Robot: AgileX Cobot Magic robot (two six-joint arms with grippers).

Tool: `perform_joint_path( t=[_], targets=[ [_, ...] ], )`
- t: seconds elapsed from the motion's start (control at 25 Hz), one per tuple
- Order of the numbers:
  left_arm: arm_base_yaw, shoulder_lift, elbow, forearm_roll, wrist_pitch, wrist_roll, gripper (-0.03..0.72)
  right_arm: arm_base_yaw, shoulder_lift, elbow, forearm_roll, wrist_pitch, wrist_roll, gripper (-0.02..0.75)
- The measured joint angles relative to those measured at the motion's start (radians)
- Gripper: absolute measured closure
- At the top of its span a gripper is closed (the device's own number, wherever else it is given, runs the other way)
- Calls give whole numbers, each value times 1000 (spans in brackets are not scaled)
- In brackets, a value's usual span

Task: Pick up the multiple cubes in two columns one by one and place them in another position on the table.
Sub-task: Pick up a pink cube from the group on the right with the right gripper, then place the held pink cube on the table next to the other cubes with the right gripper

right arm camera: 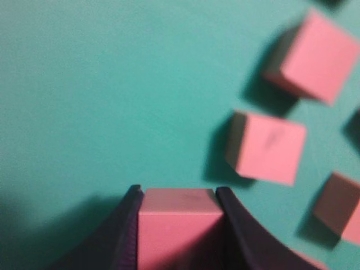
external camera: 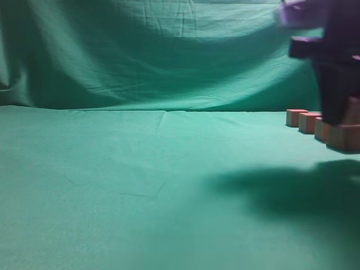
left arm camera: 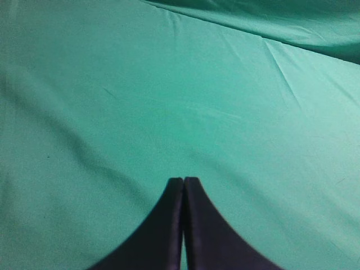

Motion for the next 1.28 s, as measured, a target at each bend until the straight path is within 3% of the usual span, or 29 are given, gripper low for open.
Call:
perform_joint_path(
  t=[0.36,0.56,0.8,1.28],
  targets=[
    [0,0,0,0,0,0,688,169,49,-313,4,175,-196,474],
    [0,0,0,0,0,0,688,174,176,-486,13,287,-322,474],
    [0,0,0,0,0,0,688,174,313,-625,13,308,-426,474],
    [0,0,0,0,0,0,688,175,468,-707,18,304,-469,474]
  ],
)
